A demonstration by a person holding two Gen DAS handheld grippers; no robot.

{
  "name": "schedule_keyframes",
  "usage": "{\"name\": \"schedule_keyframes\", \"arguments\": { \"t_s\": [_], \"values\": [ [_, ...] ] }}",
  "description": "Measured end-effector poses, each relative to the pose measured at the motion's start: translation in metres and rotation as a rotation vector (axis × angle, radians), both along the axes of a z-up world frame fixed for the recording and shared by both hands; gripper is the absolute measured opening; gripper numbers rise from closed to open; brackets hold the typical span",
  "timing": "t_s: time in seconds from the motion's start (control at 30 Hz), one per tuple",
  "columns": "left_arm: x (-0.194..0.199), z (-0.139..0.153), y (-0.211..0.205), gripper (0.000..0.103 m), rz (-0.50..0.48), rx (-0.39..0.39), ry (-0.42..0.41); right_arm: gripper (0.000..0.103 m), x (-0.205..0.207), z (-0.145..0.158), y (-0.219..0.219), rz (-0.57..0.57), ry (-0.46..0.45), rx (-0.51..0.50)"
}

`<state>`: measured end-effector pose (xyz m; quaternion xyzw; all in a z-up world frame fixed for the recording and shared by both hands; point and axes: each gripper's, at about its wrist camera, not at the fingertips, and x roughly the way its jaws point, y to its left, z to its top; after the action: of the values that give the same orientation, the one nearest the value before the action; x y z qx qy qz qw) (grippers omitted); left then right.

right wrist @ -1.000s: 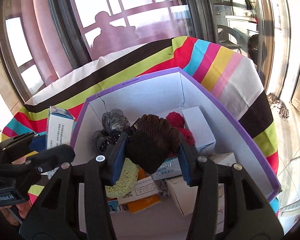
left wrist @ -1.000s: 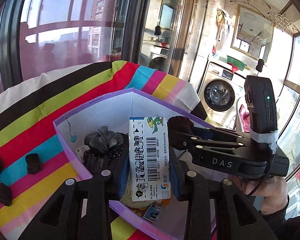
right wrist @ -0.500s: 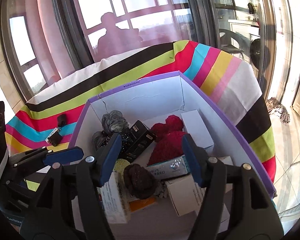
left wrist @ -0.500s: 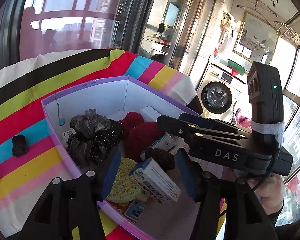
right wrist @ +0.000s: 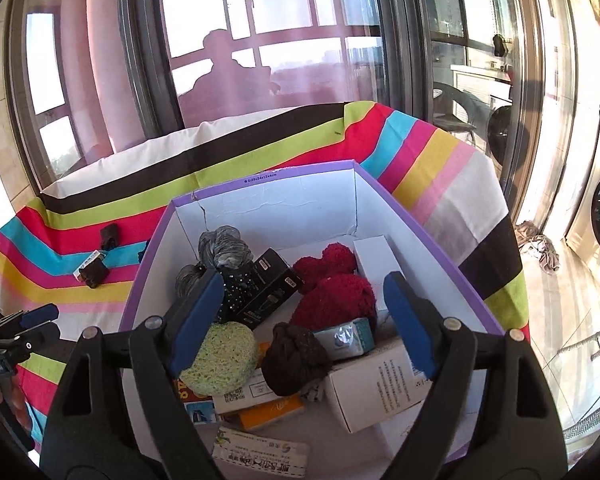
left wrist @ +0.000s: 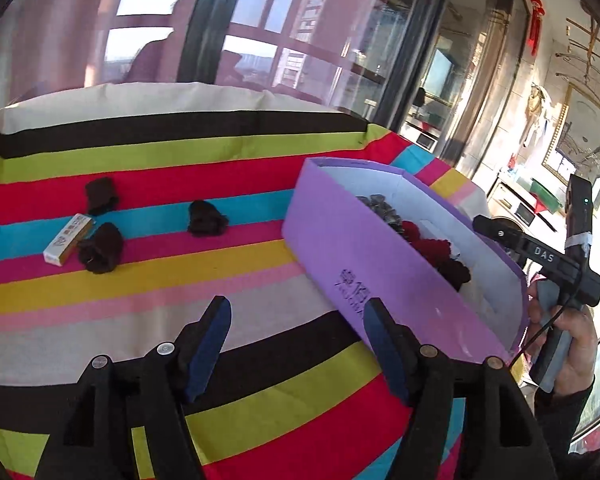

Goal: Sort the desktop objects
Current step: 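Move both open tools back to the remaining items on the cloth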

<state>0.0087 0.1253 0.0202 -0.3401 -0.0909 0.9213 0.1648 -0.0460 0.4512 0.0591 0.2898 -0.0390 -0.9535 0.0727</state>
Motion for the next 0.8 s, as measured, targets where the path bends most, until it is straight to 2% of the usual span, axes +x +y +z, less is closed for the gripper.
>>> {"name": "schedule_keyframes", "arguments": {
  "t_s": [0.1, 0.2, 0.3, 0.47, 0.67, 0.8],
  "values": [
    [0.003, -0.012, -0.033, 0.069, 0.081, -0.028, -0.028, 0.085, 0.007, 0.004, -0.017, 0.075, 0.003, -0.041],
    [0.003, -0.021, -0.060, 0.069, 0.144, -0.065, -0.055, 0.086, 0.020, 0.014, -0.047, 0.163, 0.033, -0.032],
    [-0.001, -0.026, -0.082, 0.069, 0.184, -0.096, -0.075, 0.094, 0.032, 0.027, -0.083, 0.253, 0.072, -0.028],
    [-0.013, -0.029, -0.110, 0.069, 0.232, -0.158, -0.082, 0.096, 0.034, 0.032, -0.154, 0.346, 0.086, -0.012],
    [-0.045, -0.035, -0.135, 0.069, 0.253, -0.226, -0.076, 0.097, -0.010, 0.008, -0.248, 0.394, 0.025, 0.057],
    [-0.073, -0.043, -0.153, 0.069, 0.269, -0.262, -0.115, 0.097, -0.061, -0.014, -0.283, 0.335, -0.020, 0.102]
  ]
}}
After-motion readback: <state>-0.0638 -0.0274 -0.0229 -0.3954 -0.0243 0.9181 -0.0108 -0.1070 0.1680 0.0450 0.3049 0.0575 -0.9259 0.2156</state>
